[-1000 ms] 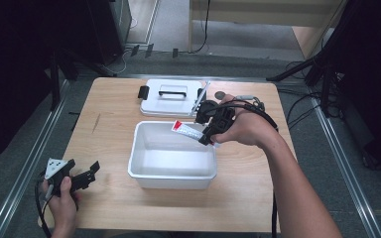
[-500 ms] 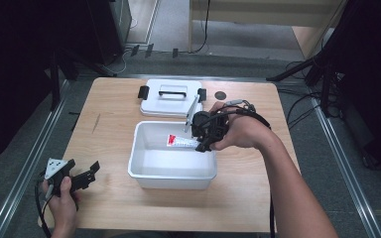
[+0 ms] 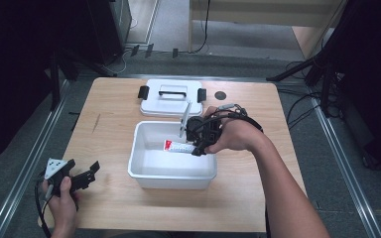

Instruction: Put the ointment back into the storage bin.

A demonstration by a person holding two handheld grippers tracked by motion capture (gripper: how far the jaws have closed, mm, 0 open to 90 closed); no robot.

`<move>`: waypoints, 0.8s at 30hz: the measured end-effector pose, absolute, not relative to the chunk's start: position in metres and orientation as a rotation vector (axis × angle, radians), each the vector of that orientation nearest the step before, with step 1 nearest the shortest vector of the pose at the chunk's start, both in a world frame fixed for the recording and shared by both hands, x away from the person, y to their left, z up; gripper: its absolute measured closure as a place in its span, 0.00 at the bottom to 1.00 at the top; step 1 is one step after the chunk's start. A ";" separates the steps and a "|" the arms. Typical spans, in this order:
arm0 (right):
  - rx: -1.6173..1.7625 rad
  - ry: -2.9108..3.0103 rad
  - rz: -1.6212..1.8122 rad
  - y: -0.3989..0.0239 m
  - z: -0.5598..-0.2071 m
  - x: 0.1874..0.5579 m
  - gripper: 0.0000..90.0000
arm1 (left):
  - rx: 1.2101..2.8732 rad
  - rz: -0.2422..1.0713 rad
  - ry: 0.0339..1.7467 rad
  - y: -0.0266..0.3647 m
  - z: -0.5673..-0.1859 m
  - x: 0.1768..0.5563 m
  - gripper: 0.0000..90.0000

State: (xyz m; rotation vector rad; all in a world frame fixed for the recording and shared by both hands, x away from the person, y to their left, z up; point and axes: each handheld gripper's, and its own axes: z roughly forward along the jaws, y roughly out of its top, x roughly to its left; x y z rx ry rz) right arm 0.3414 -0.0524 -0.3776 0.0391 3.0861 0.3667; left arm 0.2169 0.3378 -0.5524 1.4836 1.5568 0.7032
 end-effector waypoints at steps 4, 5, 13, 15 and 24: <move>0.048 3.089 0.367 -0.054 -0.384 0.342 0.80 | 1.483 0.704 1.557 0.338 -0.552 0.217 0.07; 0.052 3.096 0.362 -0.054 -0.385 0.342 0.80 | 1.484 0.704 1.556 0.338 -0.552 0.217 0.07; 0.046 3.103 0.344 -0.053 -0.391 0.341 0.80 | 1.483 0.705 1.556 0.338 -0.553 0.217 0.07; 0.030 3.106 0.344 -0.052 -0.393 0.341 0.80 | 1.483 0.704 1.556 0.338 -0.552 0.217 0.07; 0.053 3.129 0.301 -0.048 -0.404 0.339 0.80 | 1.484 0.702 1.555 0.338 -0.553 0.217 0.07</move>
